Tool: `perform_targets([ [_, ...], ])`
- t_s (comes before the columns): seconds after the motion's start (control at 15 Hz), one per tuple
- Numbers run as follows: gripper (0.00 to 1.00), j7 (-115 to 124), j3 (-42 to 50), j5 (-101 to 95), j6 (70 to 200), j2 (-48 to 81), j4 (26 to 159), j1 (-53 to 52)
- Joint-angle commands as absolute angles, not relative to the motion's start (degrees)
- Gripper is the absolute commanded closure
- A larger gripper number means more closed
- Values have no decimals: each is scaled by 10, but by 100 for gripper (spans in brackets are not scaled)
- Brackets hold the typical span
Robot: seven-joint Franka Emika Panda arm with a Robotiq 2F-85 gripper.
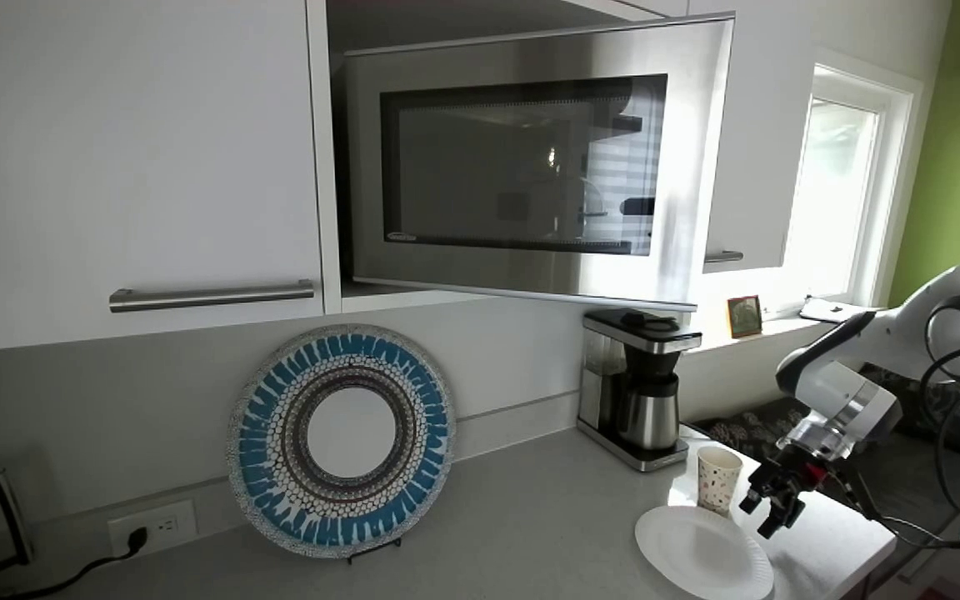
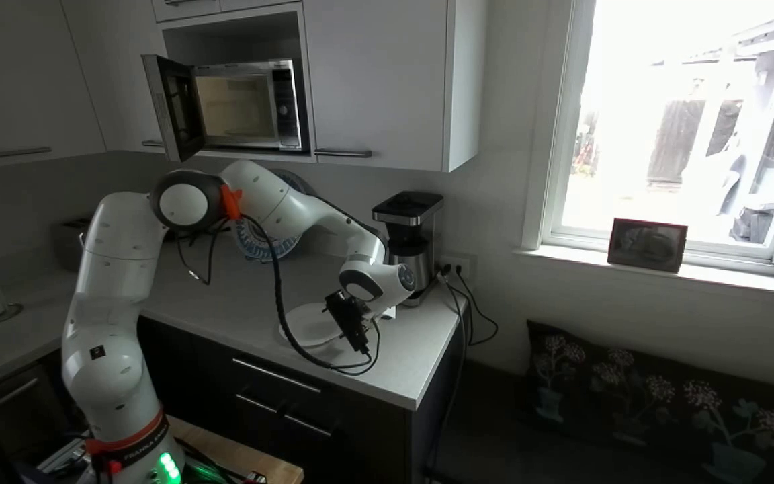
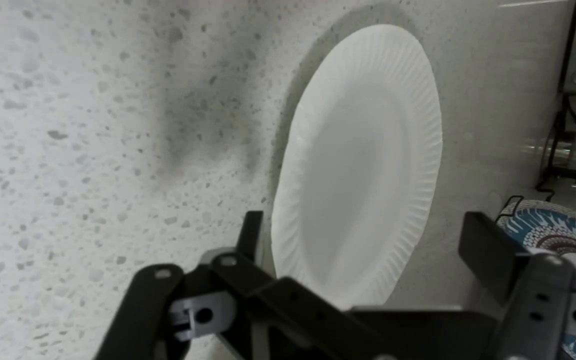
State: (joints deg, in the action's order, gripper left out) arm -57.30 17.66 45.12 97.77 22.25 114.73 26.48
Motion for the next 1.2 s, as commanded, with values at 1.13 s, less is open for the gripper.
perform_targets([
  [1.13, 26, -535, 153, 478, 997, 271, 1115, 264],
])
